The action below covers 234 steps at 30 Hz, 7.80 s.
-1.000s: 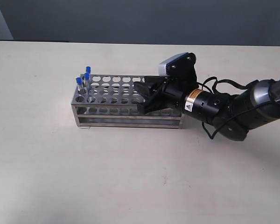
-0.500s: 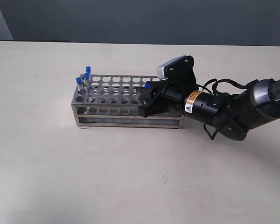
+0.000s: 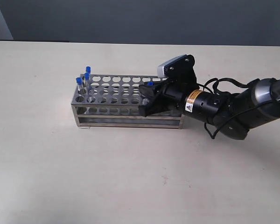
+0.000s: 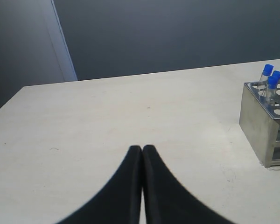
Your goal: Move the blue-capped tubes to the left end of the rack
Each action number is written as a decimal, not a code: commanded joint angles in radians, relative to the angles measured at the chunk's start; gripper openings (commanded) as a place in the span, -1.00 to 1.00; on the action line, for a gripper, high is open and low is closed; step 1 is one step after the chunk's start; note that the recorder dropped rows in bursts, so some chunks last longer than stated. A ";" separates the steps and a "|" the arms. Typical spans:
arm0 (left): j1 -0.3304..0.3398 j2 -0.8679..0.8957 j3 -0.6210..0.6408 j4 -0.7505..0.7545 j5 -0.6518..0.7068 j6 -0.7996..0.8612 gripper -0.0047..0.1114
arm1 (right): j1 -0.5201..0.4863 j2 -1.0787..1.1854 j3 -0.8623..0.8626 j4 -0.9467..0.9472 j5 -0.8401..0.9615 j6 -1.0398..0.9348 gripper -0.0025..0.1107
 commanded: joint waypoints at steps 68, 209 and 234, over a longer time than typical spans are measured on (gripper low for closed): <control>-0.007 0.004 -0.002 0.000 -0.014 -0.003 -0.91 | 0.184 0.058 -0.544 -0.674 0.220 0.601 -0.97; -0.007 0.004 -0.002 0.027 -0.014 -0.003 -0.91 | -0.506 -1.808 0.685 0.303 1.032 -0.186 -0.97; -0.007 0.004 -0.002 0.027 -0.014 -0.003 -0.91 | -0.506 -1.928 0.780 0.399 1.155 -0.262 -0.97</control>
